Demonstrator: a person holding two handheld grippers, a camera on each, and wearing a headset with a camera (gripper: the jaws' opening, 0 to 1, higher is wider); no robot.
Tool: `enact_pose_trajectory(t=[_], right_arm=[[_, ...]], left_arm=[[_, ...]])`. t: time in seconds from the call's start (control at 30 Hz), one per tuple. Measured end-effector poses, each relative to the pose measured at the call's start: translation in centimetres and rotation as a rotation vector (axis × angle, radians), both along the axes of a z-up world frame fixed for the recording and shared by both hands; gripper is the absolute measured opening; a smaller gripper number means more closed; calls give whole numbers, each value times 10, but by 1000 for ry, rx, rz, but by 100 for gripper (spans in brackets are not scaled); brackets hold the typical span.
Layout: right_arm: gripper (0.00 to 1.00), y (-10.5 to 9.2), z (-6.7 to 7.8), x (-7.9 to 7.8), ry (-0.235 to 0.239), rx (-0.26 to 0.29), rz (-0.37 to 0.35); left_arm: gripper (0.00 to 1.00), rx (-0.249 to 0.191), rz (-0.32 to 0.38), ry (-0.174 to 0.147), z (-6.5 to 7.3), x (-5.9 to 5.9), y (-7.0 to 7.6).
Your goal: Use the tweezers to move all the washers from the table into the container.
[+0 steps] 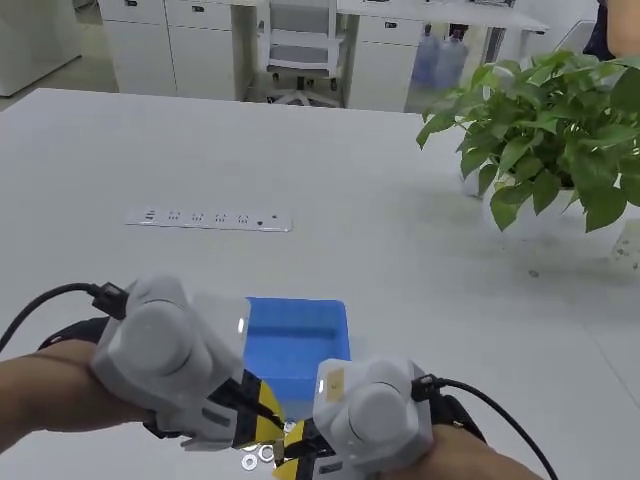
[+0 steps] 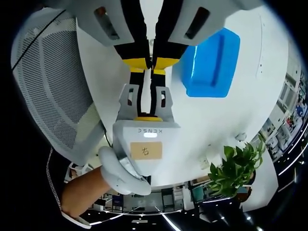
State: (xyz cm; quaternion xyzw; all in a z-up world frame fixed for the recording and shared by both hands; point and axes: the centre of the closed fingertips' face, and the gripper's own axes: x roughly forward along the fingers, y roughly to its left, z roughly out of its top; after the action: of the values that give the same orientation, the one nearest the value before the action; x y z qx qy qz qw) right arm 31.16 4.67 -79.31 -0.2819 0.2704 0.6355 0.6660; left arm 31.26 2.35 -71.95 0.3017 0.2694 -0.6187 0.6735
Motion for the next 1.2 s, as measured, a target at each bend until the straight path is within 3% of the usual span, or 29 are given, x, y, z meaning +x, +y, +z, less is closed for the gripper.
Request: enact_pose_trajectory(t=[0.5, 0.57, 0.87, 1.2], right_arm=[[10, -3, 14, -1, -4, 7, -4], [10, -3, 17, -1, -3, 12, -4], [10, -4, 31, 3, -8, 25, -19], [10, -9, 52, 14, -18, 37, -43]], left_arm=[[6, 1, -24, 8, 14, -2, -1], [6, -2, -14, 25, 17, -2, 0], [6, 2, -2, 43, 30, 3, -1], [6, -10, -15, 38, 51, 13, -5]])
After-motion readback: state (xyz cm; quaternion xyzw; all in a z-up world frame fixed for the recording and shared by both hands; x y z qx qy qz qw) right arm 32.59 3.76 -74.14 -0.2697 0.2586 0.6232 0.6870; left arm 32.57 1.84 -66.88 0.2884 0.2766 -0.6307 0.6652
